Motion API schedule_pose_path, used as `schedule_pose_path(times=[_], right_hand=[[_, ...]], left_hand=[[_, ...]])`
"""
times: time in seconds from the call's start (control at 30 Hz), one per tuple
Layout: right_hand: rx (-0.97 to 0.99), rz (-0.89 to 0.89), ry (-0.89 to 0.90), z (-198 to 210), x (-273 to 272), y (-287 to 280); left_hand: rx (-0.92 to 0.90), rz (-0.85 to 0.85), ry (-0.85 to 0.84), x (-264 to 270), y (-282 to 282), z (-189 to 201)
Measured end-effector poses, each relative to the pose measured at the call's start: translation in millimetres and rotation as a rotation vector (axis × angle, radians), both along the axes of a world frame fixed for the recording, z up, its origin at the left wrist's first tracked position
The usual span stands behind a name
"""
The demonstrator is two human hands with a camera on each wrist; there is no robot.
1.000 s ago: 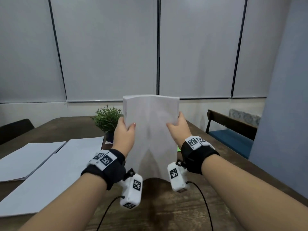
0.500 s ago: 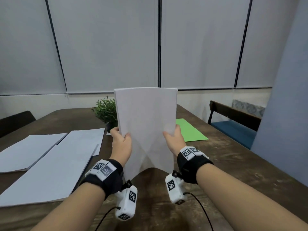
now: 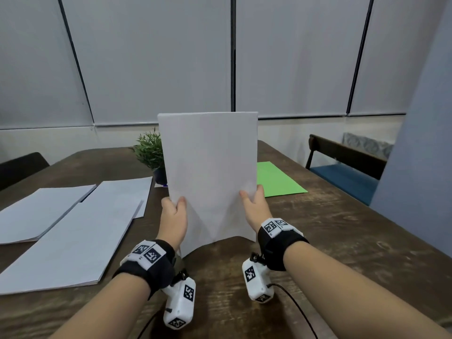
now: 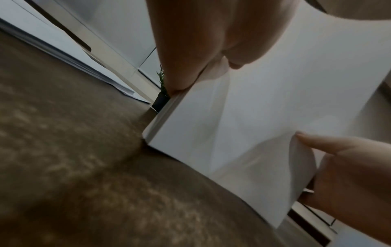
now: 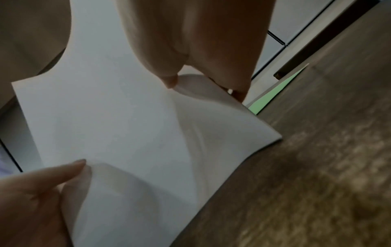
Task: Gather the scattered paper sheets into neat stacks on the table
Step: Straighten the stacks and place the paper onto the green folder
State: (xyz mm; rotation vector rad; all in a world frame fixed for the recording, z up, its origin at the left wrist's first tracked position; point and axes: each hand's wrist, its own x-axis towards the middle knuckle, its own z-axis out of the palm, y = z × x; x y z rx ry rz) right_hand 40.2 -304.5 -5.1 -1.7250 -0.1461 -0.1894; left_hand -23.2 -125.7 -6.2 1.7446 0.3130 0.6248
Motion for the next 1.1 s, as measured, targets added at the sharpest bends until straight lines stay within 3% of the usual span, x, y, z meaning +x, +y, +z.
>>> schedule_pose_path(times=[0.2,0.3,0.37,0.57,0.77,0.9,1.1], right_hand=[[-0.088,-0.028,0.046,-8.1,-10.8,2.2],[-0.122,-0.100,-0.002,1.4,-12.0,-10.4],[-0.159,-0.136,0.017,7.3,-10.3,-24.6],[-0.395,-0.186,0.236,3.1,-5.0,-89.3],[-0.604,-0.215,0.472,-9.6,-2.7,-154.1],[-0.717,-0.277,0.576,-19.4,-0.1,-187.6],[-0.826,-0.238,0.682,-18.6,-8.1,-197.6]], left_hand=[[-0.002,0.031,0.177,6.2,-7.0,-16.8],[-0.072,-0.021,0.274,13.8,-11.0,-12.0],[0.001,-0.075,0.353,17.0,-17.5,-11.5],[0.154,-0.330,0.649,28.2,-61.7,-25.5],[0.113,-0.507,0.830,33.5,-115.6,-34.1],[0.183,-0.513,0.841,41.9,-140.3,-35.7],[0.053,-0.510,0.822,41.1,-146.1,-35.4]])
